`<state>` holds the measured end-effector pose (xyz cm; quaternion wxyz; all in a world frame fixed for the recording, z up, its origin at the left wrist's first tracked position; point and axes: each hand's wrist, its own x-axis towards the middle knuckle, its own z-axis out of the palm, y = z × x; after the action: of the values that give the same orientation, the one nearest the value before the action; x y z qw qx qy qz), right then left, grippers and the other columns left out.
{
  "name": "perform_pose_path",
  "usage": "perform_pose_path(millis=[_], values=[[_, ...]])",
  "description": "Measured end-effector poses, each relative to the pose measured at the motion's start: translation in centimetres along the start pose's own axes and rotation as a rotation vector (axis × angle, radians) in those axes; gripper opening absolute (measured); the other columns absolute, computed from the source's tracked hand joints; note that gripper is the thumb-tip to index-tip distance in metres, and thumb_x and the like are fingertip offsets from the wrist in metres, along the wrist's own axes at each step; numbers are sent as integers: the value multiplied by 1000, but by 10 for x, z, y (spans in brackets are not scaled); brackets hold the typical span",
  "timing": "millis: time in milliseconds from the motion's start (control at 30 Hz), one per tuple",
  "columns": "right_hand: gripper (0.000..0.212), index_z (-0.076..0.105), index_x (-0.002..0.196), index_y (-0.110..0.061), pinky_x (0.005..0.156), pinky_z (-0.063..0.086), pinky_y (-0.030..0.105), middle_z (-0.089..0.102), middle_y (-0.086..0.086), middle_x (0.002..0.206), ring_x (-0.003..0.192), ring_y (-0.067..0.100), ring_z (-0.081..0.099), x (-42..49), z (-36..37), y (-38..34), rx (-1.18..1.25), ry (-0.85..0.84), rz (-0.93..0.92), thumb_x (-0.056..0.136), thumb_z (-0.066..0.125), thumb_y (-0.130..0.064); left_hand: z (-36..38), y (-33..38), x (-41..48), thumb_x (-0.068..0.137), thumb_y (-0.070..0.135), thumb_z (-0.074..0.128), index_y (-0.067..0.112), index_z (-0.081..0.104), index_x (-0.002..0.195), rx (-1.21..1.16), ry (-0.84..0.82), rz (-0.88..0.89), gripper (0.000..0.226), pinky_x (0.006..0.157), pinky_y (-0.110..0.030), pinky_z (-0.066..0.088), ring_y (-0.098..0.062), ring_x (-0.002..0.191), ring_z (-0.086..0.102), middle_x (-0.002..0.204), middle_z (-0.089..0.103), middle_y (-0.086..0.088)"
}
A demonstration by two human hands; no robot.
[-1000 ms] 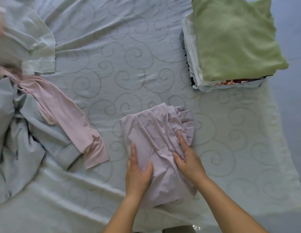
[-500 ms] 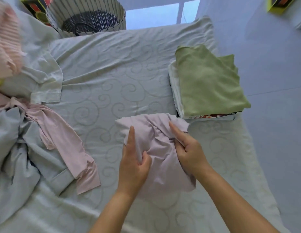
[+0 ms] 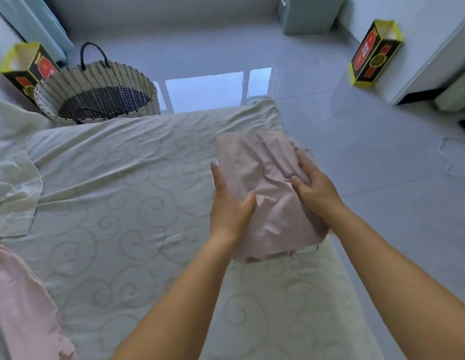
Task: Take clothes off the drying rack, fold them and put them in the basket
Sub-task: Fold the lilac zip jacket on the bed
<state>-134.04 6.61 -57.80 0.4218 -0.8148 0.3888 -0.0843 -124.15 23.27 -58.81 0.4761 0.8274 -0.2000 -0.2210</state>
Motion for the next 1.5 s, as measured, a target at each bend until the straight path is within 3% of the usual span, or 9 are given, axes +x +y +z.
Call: perform_pose_path(millis=[100,267,367,500,600,767,967,1167,1500], values=[[69,21,151,-35,100,38,36,36,0,152,134,28,42,6,10,35,-260,-171,160,92,58,-38,12,-31,-6,80,37,72,32,-9,151,118,-138,-184,107,100,-32,35,-29,131,41,151,30,-10],[59,33,148,-34,98,40,38,46,7,146,126,33,48,5,13,38,-200,66,55,94,50,-16,18,-27,-13,86,29,67,38,3,151,130,-95,-3,92,97,-28,37,-26,126,43,143,30,-11],[62,20,152,-34,96,40,41,40,9,149,127,35,45,7,14,33,-320,76,146,97,49,-31,21,-23,-7,88,40,63,40,10,150,243,-143,-24,82,105,-35,34,-29,132,35,149,16,-10],[70,0,151,-38,113,11,56,-3,13,160,144,39,5,0,18,19,-786,85,225,93,28,-66,21,-27,-7,86,58,56,47,7,148,570,-103,78,80,112,-48,22,-29,142,4,156,-18,2],[66,-2,149,-46,112,-12,58,-21,3,159,144,35,-18,-7,40,8,-759,32,63,91,22,-69,28,-31,-4,86,64,49,47,2,148,644,-207,129,80,116,-52,16,-32,145,-8,156,-26,5],[64,-4,146,-55,113,-10,60,-19,-8,160,145,32,-20,3,71,17,-578,-265,112,88,14,-74,38,-39,15,83,65,49,47,-7,147,642,-298,63,88,114,-53,22,-37,145,4,154,-32,5],[68,-7,144,-57,111,-11,62,-20,-10,159,144,31,-22,11,79,25,-603,-277,97,83,13,-79,31,-52,19,69,69,63,44,-19,145,601,-355,106,115,115,-45,23,-32,146,4,151,-38,4],[66,-6,147,-52,111,-12,63,-24,-3,158,144,33,-23,-2,75,2,-611,-235,120,87,14,-74,-5,-78,-34,56,90,41,46,-36,134,565,-414,175,119,113,-38,26,-24,146,12,152,-36,5],[85,-15,138,-56,112,-18,44,-29,-10,151,144,18,-21,-121,188,-73,-585,-291,-257,59,-29,-84,-160,-178,-125,44,102,7,40,-39,131,530,-162,-176,116,110,-25,25,-12,148,3,150,-35,9]])
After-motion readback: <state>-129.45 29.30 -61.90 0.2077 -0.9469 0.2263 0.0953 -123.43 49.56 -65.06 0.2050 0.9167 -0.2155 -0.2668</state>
